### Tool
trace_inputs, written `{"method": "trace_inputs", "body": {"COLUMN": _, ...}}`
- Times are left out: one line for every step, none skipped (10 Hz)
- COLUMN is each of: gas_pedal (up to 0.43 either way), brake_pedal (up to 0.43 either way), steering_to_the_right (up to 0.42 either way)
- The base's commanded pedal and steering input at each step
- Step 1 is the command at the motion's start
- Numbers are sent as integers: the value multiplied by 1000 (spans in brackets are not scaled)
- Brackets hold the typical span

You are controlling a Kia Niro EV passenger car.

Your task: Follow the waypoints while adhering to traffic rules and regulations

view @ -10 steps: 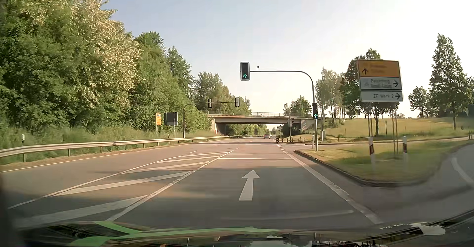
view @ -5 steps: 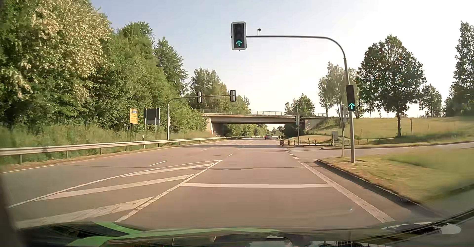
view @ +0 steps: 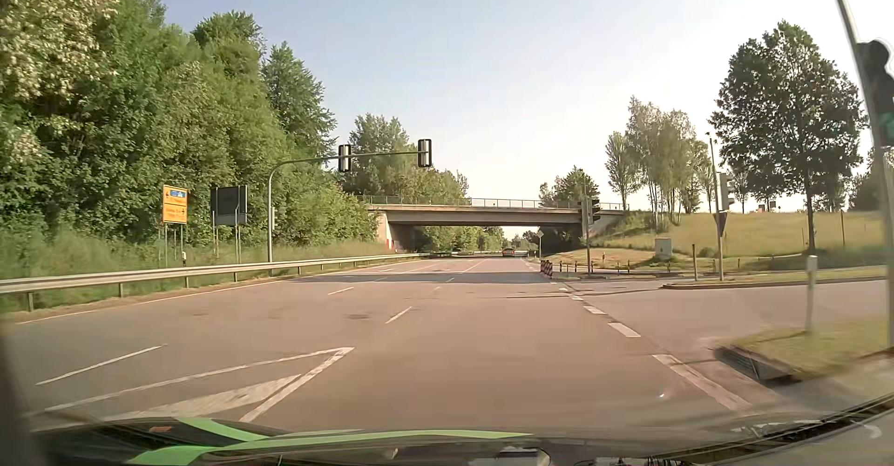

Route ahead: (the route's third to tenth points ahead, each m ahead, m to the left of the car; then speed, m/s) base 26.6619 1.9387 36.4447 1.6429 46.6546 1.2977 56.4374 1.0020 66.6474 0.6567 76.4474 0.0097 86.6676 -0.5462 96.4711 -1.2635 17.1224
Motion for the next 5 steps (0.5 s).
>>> {"method": "trace_inputs", "body": {"gas_pedal": 248, "brake_pedal": 0, "steering_to_the_right": 8}}
{"method": "trace_inputs", "body": {"gas_pedal": 248, "brake_pedal": 0, "steering_to_the_right": 9}}
{"method": "trace_inputs", "body": {"gas_pedal": 248, "brake_pedal": 0, "steering_to_the_right": 9}}
{"method": "trace_inputs", "body": {"gas_pedal": 248, "brake_pedal": 0, "steering_to_the_right": 8}}
{"method": "trace_inputs", "body": {"gas_pedal": 248, "brake_pedal": 0, "steering_to_the_right": 8}}
